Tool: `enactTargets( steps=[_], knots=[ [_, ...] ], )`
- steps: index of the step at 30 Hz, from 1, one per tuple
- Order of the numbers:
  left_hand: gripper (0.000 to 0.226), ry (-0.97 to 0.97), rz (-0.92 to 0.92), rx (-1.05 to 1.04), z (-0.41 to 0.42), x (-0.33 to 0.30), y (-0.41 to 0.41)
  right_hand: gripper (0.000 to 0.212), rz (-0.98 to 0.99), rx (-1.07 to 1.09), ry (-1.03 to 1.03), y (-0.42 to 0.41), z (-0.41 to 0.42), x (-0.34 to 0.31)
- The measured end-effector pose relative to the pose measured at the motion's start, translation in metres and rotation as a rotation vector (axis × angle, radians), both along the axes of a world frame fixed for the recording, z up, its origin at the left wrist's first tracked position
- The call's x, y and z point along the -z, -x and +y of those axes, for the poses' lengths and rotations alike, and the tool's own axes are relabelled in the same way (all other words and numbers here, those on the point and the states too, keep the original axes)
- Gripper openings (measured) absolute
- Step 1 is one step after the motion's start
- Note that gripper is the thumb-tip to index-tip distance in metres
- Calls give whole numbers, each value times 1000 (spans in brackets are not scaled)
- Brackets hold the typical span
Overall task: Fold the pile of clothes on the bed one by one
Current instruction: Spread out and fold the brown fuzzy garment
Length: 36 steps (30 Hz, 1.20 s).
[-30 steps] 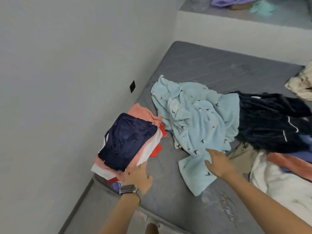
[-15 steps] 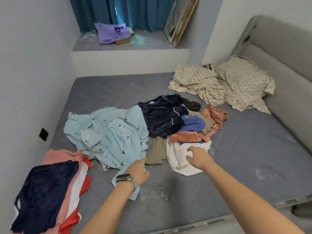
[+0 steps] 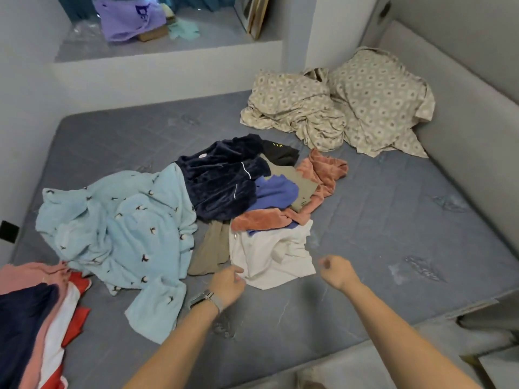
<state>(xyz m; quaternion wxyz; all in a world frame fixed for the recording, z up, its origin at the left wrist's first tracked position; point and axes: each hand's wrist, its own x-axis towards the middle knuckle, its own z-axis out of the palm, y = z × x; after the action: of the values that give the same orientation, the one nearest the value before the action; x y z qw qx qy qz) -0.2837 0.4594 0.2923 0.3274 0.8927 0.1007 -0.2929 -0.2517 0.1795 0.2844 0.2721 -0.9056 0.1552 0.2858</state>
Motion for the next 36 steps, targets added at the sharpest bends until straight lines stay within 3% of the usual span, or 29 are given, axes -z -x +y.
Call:
enactTargets(
  steps=[7,10,14,16,20,21,22,23,24,25,28,31,36],
  knots=[
    [27,6,35,-255,-74,33,-28,27,67,-6,-214,-79,-32,44],
    [24,33,47,-306,-87,38,-32,50,0,-99,-249,-115,-23,62],
    [22,53,45,-399,-87,45,-30,73,-234,-244,-297,-164,13,90],
    [31,54,54,-470,-80,55,-21,81,-177,-225,-301,-183,36,109],
    [77,56,32,-654,-65,77,2,108,-3,15,-304,-213,68,156],
    [86,62,24,-701,-62,79,8,94,58,29,-289,-217,76,158],
    [88,44,30,-745,-59,84,15,64,103,24,-282,-219,81,164],
    [84,26,37,-775,-58,86,21,35,104,33,-300,-218,84,166],
    [72,25,50,-816,-58,91,29,22,80,52,-344,-214,85,165],
    [55,23,40,-852,-61,90,34,18,64,91,-410,-208,83,163],
    [45,61,49,-900,-71,89,40,16,179,466,-773,-193,61,149],
    [45,118,4,-898,-89,78,34,20,187,732,-992,-192,26,106],
    [35,252,-58,-812,-123,54,16,37,125,645,-1378,-176,-37,-1]
  ],
)
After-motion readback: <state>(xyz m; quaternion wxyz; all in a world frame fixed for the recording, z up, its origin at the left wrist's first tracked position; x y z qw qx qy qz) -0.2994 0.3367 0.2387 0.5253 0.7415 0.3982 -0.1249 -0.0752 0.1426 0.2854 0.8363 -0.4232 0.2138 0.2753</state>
